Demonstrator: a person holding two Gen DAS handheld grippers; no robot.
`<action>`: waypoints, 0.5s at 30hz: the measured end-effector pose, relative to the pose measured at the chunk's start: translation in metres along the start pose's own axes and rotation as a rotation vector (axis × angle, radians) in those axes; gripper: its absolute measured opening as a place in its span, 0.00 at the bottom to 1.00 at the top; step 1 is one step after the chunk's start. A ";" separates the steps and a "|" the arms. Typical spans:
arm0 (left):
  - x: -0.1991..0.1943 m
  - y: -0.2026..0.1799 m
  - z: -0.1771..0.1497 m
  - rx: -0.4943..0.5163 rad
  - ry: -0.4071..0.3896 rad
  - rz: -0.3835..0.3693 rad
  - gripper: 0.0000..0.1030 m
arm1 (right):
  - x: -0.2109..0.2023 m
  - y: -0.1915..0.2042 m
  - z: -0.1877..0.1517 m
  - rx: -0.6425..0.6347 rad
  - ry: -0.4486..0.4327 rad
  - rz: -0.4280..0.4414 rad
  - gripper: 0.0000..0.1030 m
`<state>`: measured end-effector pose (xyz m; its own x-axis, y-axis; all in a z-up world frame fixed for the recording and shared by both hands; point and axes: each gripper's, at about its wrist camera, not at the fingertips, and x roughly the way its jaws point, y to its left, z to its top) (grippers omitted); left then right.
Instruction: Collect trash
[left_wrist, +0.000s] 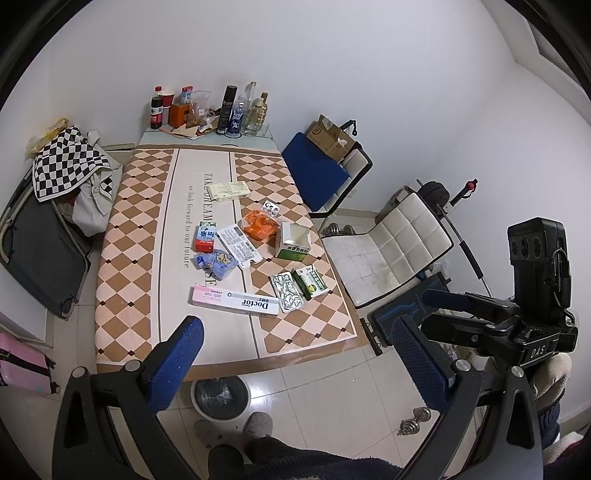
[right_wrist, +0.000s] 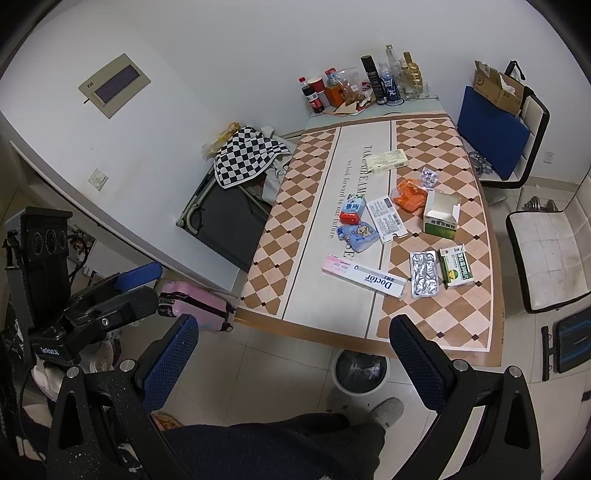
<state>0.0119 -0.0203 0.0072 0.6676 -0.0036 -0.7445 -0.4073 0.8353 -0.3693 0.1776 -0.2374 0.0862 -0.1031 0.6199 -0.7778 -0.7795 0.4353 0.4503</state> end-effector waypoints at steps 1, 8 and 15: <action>-0.002 0.001 -0.001 -0.001 -0.001 0.000 1.00 | 0.000 0.000 0.000 0.000 0.000 -0.002 1.00; -0.002 0.001 0.000 -0.002 -0.003 0.000 1.00 | 0.000 0.004 0.000 0.000 -0.003 -0.001 1.00; -0.003 -0.001 0.001 -0.002 -0.005 -0.002 1.00 | -0.002 0.010 0.005 -0.002 -0.003 0.000 1.00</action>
<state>0.0107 -0.0211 0.0103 0.6717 -0.0027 -0.7408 -0.4072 0.8341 -0.3722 0.1729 -0.2304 0.0944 -0.1016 0.6221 -0.7763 -0.7809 0.4336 0.4496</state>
